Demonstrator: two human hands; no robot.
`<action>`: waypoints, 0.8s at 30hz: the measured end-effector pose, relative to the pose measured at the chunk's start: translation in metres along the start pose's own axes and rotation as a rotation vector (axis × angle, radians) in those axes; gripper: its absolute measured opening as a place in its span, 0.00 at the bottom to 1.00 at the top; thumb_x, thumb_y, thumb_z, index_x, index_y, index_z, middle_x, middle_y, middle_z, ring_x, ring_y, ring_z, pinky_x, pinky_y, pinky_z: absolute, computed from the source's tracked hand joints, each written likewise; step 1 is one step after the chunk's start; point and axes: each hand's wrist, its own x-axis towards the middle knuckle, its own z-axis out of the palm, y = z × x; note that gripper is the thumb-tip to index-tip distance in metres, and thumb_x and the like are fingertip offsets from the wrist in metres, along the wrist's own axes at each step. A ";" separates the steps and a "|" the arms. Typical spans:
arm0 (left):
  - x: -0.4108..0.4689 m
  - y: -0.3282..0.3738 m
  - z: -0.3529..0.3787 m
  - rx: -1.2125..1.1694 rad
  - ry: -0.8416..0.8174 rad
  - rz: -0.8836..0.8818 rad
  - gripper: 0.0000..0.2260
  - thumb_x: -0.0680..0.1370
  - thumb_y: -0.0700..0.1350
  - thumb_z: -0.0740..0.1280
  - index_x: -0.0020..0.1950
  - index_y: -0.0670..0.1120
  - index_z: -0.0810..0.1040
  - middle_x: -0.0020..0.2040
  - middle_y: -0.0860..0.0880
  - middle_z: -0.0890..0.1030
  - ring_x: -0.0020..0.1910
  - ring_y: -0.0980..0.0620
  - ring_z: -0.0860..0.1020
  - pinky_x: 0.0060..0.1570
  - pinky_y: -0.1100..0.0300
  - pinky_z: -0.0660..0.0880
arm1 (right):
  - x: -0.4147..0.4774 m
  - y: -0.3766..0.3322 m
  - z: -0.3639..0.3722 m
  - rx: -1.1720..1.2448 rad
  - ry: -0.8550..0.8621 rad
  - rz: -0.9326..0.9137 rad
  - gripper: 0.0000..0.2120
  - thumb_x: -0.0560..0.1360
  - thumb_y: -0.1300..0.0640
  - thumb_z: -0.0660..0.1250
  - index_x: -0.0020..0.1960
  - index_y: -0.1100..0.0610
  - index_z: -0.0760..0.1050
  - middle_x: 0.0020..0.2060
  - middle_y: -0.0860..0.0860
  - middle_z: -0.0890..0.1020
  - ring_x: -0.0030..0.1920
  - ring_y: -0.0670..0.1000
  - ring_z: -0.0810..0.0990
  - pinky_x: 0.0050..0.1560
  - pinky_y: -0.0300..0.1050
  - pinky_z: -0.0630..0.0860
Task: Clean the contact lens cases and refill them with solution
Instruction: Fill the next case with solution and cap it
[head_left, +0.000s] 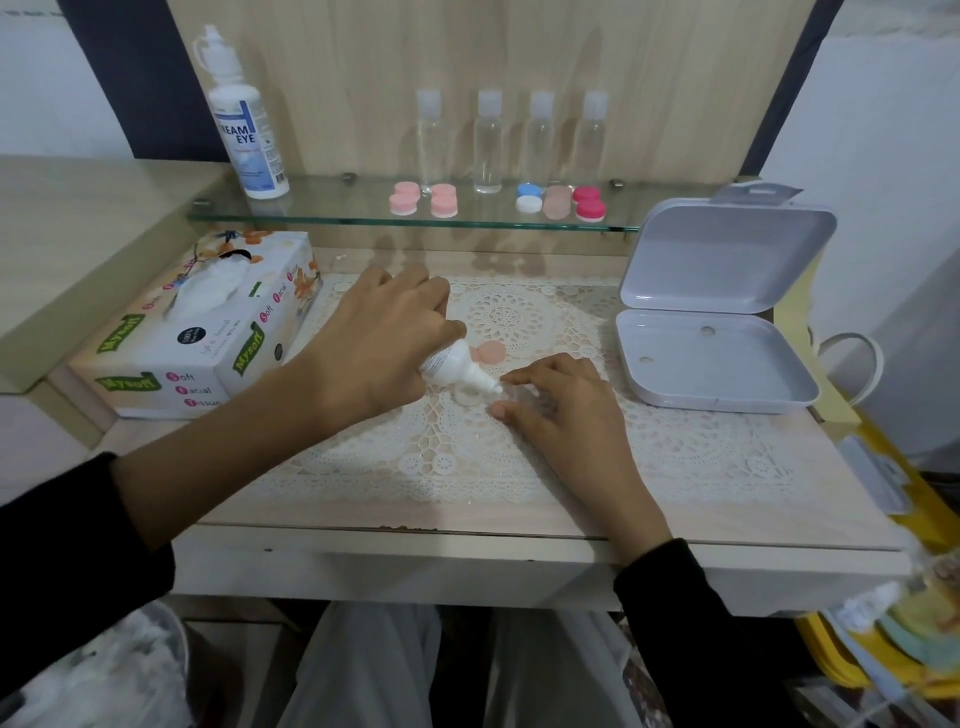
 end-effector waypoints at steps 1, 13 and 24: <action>0.001 0.000 0.000 0.008 0.000 0.002 0.18 0.61 0.42 0.76 0.50 0.47 0.83 0.43 0.46 0.78 0.45 0.44 0.75 0.42 0.51 0.67 | 0.000 0.000 0.000 0.000 0.001 -0.001 0.14 0.71 0.46 0.73 0.55 0.49 0.82 0.49 0.43 0.77 0.53 0.46 0.71 0.55 0.47 0.68; 0.002 0.001 0.000 -0.010 -0.013 0.000 0.16 0.61 0.41 0.76 0.48 0.47 0.84 0.41 0.46 0.78 0.43 0.44 0.75 0.41 0.52 0.67 | 0.000 0.001 0.001 0.011 0.007 -0.012 0.14 0.71 0.46 0.73 0.54 0.49 0.82 0.48 0.44 0.78 0.53 0.47 0.71 0.55 0.50 0.70; 0.002 0.000 -0.001 -0.020 -0.008 0.002 0.15 0.62 0.43 0.77 0.48 0.47 0.84 0.42 0.46 0.78 0.44 0.45 0.75 0.41 0.52 0.67 | 0.000 0.001 0.000 0.001 -0.001 -0.005 0.14 0.71 0.46 0.73 0.55 0.48 0.81 0.48 0.42 0.76 0.53 0.46 0.71 0.56 0.47 0.68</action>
